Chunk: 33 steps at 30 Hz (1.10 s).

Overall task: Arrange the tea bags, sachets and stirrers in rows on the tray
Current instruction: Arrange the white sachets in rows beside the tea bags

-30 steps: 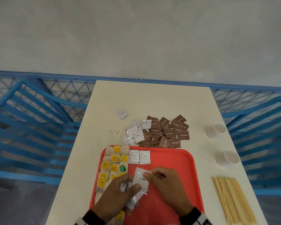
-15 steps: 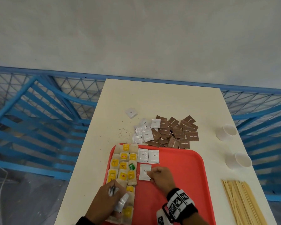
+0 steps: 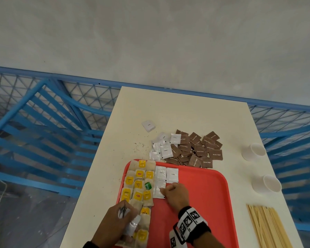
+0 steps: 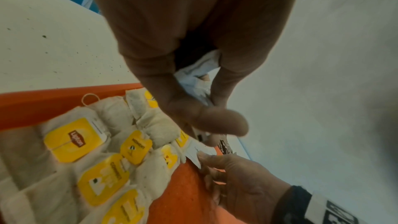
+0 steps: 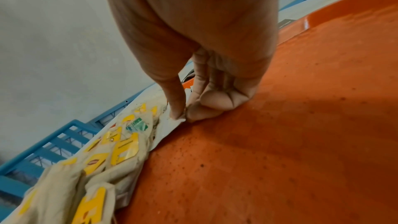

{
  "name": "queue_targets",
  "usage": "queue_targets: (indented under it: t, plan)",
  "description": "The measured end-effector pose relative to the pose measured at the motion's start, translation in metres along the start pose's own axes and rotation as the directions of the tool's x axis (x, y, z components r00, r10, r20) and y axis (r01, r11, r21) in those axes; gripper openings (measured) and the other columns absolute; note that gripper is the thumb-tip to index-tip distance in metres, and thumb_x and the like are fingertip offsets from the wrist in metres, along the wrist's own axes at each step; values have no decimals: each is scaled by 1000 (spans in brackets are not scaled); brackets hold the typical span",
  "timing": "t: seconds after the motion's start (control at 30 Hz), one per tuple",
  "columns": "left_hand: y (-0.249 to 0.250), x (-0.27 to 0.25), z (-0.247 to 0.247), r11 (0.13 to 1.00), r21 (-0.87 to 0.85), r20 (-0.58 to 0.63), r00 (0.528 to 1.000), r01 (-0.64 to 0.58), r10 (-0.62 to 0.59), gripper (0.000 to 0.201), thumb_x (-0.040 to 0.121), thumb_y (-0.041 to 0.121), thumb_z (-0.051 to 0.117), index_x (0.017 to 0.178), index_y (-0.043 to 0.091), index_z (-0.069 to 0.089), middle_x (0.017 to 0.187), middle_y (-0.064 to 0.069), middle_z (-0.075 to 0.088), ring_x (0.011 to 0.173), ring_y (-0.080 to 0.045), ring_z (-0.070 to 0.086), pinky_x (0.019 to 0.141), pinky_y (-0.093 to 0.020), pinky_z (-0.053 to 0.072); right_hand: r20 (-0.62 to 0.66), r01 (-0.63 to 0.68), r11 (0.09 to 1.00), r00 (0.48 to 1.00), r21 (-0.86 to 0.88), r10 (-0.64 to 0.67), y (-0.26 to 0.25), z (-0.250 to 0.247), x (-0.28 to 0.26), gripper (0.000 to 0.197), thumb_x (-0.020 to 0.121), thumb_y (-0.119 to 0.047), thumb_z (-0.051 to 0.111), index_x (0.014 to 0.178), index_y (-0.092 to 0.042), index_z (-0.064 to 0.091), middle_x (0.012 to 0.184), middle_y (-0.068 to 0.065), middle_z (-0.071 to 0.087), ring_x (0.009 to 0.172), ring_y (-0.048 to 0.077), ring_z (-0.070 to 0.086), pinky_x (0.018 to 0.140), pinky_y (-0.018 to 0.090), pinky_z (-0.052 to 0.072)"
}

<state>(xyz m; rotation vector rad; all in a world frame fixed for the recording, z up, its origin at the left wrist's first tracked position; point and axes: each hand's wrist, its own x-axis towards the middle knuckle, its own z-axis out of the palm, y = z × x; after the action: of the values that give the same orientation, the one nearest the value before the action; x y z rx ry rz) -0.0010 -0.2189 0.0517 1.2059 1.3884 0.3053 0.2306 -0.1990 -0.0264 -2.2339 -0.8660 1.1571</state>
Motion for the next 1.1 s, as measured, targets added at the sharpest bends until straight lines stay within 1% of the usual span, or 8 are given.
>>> queue_targets:
  t: [0.1, 0.23, 0.33, 0.4, 0.6, 0.73, 0.9, 1.1]
  plan:
    - [1, 3, 2, 998, -55, -11, 1000, 7, -8, 17, 85, 29, 74, 87, 14, 68, 67, 1, 69, 62, -15, 64, 59, -24, 53, -28, 9, 1000, 1000, -29, -10, 1, -1, -3, 26, 77, -25, 81, 61, -16, 61, 72, -1, 70, 68, 10, 62, 64, 25, 48]
    - [4, 7, 0, 986, -167, -27, 1000, 3, -8, 44, 44, 52, 72, 81, 28, 74, 78, 2, 75, 80, -15, 69, 70, -14, 51, -52, 10, 999, 999, -30, -11, -2, -5, -10, 20, 80, -23, 78, 68, -15, 63, 78, -5, 69, 74, 10, 62, 60, 18, 42]
    - [13, 8, 1, 914, -390, 144, 988, 112, -59, 41, 71, 9, 79, 109, 6, 67, 97, -21, 73, 87, -42, 72, 69, -48, 61, -29, 52, 998, 998, -27, -53, -10, -14, -17, 16, 84, -24, 74, 78, -10, 69, 79, -4, 70, 77, 11, 64, 67, 24, 48]
    - [21, 7, 4, 868, -482, 174, 984, 118, -37, 33, 85, -8, 68, 115, 6, 63, 101, -21, 72, 89, -43, 72, 67, -53, 61, 19, 164, 984, 986, 63, -165, -23, -27, -31, 19, 87, -30, 72, 80, -12, 70, 74, -5, 70, 70, 7, 61, 64, 23, 50]
    - [49, 8, 23, 895, -445, 90, 995, 3, 41, 40, 79, 17, 83, 113, 7, 66, 102, -17, 71, 81, -35, 73, 62, -49, 62, 371, 405, 903, 824, 145, -429, -54, -61, -74, 18, 82, -36, 77, 88, -19, 77, 71, -10, 67, 61, -4, 54, 59, 13, 40]
    - [63, 5, 31, 948, -315, 95, 992, -54, 88, 31, 84, 32, 76, 103, 8, 74, 86, -12, 73, 70, -30, 70, 59, -46, 61, 302, 344, 902, 858, 262, -415, -54, -78, -75, 6, 85, -16, 75, 83, -11, 77, 66, -12, 70, 59, -5, 58, 60, 13, 43]
    - [67, 4, 37, 967, -242, 123, 987, -76, 108, 27, 89, 36, 71, 98, 11, 75, 78, -12, 70, 63, -26, 63, 49, -33, 54, 237, 215, 892, 915, 399, -326, -49, -90, -80, 21, 86, -25, 75, 79, -5, 73, 58, -7, 64, 54, 3, 54, 52, 15, 41]
    - [70, 1, 53, 956, -286, 69, 993, -67, 91, 27, 91, 34, 66, 87, 8, 70, 74, -11, 70, 63, -24, 67, 45, -29, 50, 336, 165, 918, 895, 361, -293, -30, -92, -89, 19, 83, -23, 78, 83, -5, 74, 65, -2, 67, 55, 6, 53, 54, 17, 41]
